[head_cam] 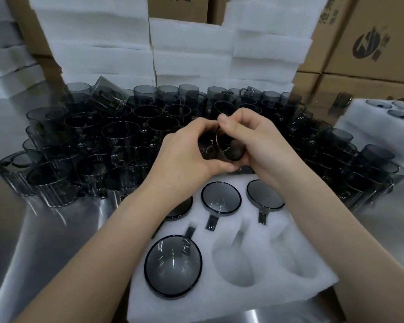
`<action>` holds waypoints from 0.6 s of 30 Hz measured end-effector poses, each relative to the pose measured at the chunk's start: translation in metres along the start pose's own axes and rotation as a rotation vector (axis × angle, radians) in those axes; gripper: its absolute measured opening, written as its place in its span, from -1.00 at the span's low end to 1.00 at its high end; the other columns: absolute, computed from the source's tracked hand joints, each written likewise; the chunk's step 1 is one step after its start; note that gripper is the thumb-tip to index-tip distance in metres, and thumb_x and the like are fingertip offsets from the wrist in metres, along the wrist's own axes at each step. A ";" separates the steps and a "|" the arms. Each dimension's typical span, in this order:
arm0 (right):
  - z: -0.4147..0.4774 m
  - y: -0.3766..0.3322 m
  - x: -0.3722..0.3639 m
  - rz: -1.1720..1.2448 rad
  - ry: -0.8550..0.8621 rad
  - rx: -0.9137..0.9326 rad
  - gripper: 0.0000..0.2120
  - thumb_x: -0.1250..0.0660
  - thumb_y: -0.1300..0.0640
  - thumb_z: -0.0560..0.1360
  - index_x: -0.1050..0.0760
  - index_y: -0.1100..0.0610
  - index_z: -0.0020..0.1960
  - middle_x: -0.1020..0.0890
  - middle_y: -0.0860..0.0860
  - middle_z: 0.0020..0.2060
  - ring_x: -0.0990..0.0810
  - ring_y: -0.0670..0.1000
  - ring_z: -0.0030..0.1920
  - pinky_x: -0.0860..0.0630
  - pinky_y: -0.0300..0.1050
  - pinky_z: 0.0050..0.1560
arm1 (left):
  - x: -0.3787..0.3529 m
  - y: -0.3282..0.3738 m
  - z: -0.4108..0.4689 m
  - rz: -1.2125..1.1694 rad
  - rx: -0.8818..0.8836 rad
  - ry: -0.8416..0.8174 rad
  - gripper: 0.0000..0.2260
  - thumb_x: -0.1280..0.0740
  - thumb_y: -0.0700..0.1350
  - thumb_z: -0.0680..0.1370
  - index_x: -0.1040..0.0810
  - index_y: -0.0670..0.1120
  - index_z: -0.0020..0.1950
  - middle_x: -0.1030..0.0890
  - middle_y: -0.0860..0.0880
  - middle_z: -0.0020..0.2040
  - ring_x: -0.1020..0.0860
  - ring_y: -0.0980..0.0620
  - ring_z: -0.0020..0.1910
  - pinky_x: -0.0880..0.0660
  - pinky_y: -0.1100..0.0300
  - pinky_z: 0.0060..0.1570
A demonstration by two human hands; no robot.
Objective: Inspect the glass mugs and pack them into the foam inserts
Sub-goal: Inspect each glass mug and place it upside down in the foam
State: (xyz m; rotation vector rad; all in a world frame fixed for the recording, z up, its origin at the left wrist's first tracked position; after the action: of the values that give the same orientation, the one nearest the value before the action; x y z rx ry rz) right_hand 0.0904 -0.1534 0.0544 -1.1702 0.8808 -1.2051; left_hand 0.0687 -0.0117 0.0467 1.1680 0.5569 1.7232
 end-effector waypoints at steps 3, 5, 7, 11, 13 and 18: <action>0.001 0.002 0.002 0.151 -0.003 -0.084 -0.80 -0.29 0.08 0.59 -0.52 0.10 -0.19 -0.60 0.05 -0.27 -0.45 0.09 -0.37 -0.44 -0.21 -0.52 | 0.001 0.002 0.000 -0.070 -0.007 -0.012 -0.45 -0.63 -0.07 0.26 -0.57 0.08 0.21 -0.65 0.19 0.06 -0.58 0.26 0.09 -0.46 0.33 0.19; 0.002 0.003 0.003 0.244 -0.058 -0.121 -0.82 -0.24 0.15 0.59 -0.61 0.14 -0.03 -0.55 0.08 -0.30 -0.37 -0.02 -0.42 -0.44 -0.23 -0.47 | 0.003 0.002 0.000 -0.148 0.000 -0.002 -0.50 -0.63 -0.10 0.27 -0.59 0.04 0.17 -0.67 0.14 0.03 -0.63 0.17 0.05 -0.52 0.15 0.19; 0.002 0.002 0.000 0.371 -0.173 -0.132 -0.70 -0.21 0.20 0.53 -0.56 0.21 0.20 -0.48 0.05 -0.33 -0.30 -0.10 -0.46 -0.44 -0.23 -0.36 | 0.007 0.002 0.001 -0.205 -0.008 0.033 -0.56 -0.62 -0.15 0.28 -0.59 0.04 0.11 -0.68 0.13 -0.01 -0.63 0.19 0.04 -0.53 0.19 0.16; 0.001 0.000 -0.001 0.399 -0.308 -0.059 -0.53 -0.30 0.31 0.45 -0.42 0.25 0.36 -0.55 0.08 -0.06 -0.38 -0.12 -0.35 -0.45 -0.29 -0.31 | 0.012 -0.001 0.004 -0.275 0.001 0.071 -0.62 -0.58 -0.20 0.33 -0.61 0.02 0.09 -0.68 0.14 -0.05 -0.62 0.27 -0.02 -0.49 0.40 0.00; 0.001 0.001 -0.001 0.344 -0.303 -0.043 -0.53 -0.32 0.33 0.43 -0.44 0.22 0.34 -0.56 0.12 0.05 -0.48 -0.07 -0.25 -0.46 -0.28 -0.32 | 0.012 -0.002 0.003 -0.279 0.017 0.070 -0.63 -0.58 -0.20 0.34 -0.63 0.00 0.10 -0.69 0.12 -0.05 -0.63 0.26 -0.03 -0.51 0.38 0.00; 0.000 0.003 -0.001 0.098 -0.121 0.002 -0.64 -0.49 0.19 0.30 -0.52 0.07 0.06 -0.64 -0.05 -0.16 -0.58 -0.07 -0.32 -0.43 -0.25 -0.47 | 0.007 -0.001 0.002 -0.169 0.043 0.038 -0.54 -0.62 -0.13 0.28 -0.64 0.03 0.14 -0.69 0.12 -0.04 -0.63 0.22 0.00 -0.55 0.20 0.11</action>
State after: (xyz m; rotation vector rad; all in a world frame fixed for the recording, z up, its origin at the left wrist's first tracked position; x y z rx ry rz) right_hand 0.0914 -0.1525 0.0514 -1.1724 0.8361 -1.0453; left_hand 0.0700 -0.0055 0.0502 1.0878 0.6996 1.5986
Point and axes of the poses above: each hand's wrist, its own z-axis towards the middle knuckle, its own x-axis out of the back of the hand, y = z × x, the point moved 4 cm from there along z, towards the middle knuckle
